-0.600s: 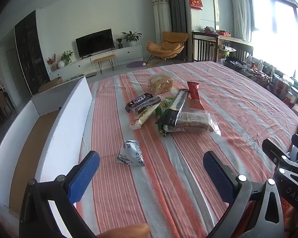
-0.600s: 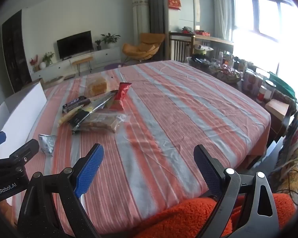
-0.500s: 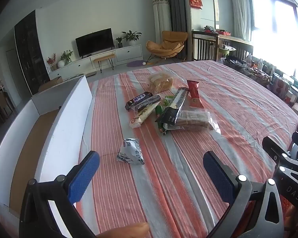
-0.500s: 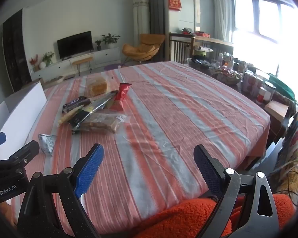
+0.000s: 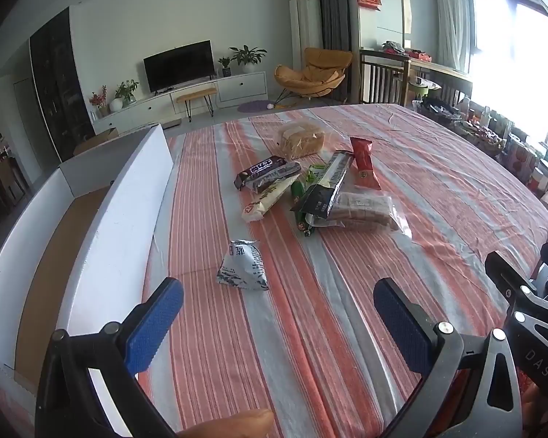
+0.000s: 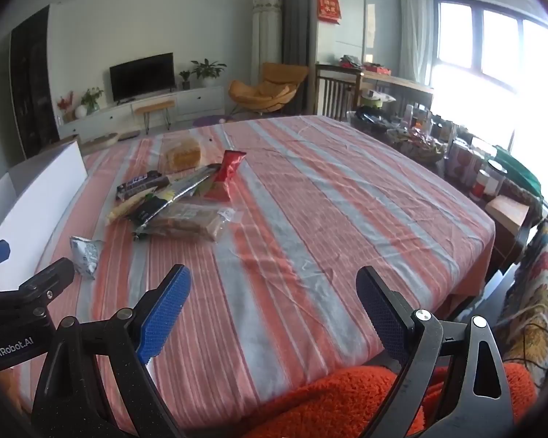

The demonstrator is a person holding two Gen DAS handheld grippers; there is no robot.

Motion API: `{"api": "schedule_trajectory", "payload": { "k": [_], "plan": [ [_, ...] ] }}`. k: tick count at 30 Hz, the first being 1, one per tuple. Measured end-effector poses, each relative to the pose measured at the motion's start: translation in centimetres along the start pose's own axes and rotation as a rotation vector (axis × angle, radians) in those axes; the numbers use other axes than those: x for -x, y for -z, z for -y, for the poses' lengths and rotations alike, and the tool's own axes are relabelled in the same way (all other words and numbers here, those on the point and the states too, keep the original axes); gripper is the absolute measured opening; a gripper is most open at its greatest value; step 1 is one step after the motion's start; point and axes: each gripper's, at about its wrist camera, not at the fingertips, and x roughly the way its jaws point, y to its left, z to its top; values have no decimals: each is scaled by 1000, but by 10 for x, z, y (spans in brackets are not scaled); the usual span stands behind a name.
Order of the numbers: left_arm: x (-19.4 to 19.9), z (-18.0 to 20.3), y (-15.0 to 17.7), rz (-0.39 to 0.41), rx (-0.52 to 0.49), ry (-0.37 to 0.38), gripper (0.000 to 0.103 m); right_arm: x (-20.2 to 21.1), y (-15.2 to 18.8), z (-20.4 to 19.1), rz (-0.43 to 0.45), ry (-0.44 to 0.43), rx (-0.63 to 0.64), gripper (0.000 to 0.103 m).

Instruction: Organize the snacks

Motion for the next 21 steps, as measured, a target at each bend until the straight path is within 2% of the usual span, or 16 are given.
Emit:
{"api": "schedule_trajectory", "payload": {
  "k": [21],
  "plan": [
    [-2,-1,1,-12,13,3,103,1,1,-4,9,2,26,94]
  ]
}}
